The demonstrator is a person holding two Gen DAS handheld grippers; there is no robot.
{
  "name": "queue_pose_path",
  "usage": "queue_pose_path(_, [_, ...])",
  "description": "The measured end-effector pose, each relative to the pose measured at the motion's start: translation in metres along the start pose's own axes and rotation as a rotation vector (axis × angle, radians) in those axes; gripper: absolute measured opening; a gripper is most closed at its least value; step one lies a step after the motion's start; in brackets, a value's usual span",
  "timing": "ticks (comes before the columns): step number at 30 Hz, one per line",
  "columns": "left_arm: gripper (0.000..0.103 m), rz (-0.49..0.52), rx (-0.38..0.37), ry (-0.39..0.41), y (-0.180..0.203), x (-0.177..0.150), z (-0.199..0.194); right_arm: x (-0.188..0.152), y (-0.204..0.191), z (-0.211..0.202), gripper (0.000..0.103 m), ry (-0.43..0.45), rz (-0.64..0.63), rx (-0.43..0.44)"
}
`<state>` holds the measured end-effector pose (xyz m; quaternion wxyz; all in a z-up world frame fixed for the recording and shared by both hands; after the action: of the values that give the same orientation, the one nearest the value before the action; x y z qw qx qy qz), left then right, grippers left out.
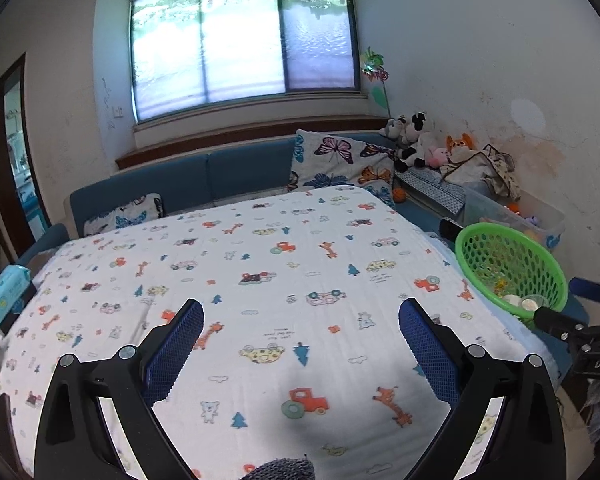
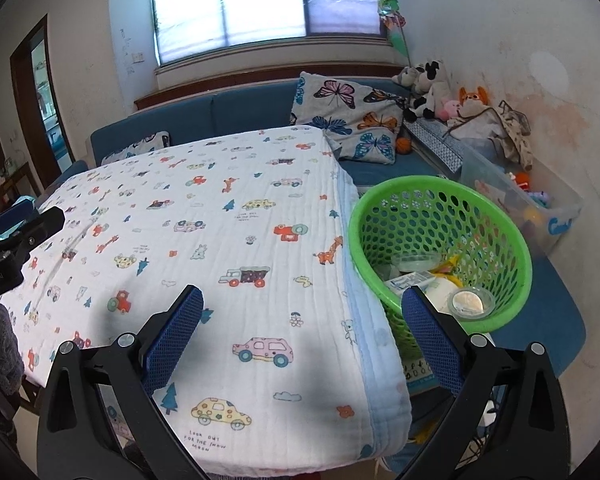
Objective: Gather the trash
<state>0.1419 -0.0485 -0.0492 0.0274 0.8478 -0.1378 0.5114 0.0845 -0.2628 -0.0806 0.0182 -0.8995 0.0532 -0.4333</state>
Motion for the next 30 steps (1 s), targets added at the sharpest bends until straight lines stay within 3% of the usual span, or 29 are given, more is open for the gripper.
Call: queue_pose_path(30, [0.095, -0.027, 0.027, 0.014, -0.02, -0.01, -0.018, 0.001, -0.019, -0.012, 0.099, 0.023, -0.038, 0.01])
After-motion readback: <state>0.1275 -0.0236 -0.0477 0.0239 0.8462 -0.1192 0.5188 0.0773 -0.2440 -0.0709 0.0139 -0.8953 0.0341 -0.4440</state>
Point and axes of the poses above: each gripper's, at about its wrist camera, not at the fingertips, and z roughly the way its jaws point, y to its right, x to its top, the point moved 9 cm from there along z, roughly the way its jaws point, and after that the axes turned 2 degrees about z, right-handed, at the moved point
